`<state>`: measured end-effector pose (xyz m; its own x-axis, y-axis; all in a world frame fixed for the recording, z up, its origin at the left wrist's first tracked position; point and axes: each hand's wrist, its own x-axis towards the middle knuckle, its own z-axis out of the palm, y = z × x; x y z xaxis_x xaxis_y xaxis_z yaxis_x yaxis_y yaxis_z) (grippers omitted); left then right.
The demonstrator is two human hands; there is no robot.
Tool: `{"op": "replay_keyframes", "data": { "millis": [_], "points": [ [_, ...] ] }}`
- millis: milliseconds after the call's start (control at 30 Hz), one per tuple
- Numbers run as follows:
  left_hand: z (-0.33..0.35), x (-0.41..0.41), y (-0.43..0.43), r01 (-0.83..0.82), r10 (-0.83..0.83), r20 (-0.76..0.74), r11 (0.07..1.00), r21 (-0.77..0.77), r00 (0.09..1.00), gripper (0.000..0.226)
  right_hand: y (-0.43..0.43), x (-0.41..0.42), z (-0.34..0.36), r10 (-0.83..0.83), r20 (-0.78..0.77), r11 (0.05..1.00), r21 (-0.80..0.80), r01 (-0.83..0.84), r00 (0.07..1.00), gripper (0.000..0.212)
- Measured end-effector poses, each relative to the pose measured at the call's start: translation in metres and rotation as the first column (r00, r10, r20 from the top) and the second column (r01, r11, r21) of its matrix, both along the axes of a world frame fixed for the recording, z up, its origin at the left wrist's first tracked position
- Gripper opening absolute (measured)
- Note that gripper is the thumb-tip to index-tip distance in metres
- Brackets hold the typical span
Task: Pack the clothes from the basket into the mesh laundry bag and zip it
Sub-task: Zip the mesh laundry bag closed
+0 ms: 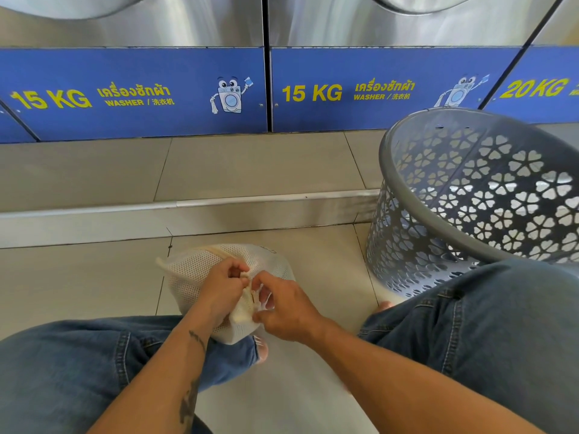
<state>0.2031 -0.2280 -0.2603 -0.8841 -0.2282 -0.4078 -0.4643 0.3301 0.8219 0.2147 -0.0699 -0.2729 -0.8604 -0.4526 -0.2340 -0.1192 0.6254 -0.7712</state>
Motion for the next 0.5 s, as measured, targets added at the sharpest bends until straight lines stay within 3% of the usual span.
{"op": "replay_keyframes", "data": {
  "millis": [200, 500],
  "points": [
    [-0.0015, -0.0021, -0.0017, 0.020, -0.021, 0.023, 1.000, 0.011, 1.000, 0.022, -0.0020, -0.0013, -0.0020, -0.008, -0.112, 1.000, -0.008, 0.007, 0.994, 0.030],
    [-0.0005, -0.0048, -0.0009, 0.003, -0.004, -0.014, 1.000, -0.029, 1.000, 0.022, -0.0042, -0.0048, -0.0086, -0.148, 0.011, 0.986, -0.080, 0.148, 0.989, 0.024]
  ]
}}
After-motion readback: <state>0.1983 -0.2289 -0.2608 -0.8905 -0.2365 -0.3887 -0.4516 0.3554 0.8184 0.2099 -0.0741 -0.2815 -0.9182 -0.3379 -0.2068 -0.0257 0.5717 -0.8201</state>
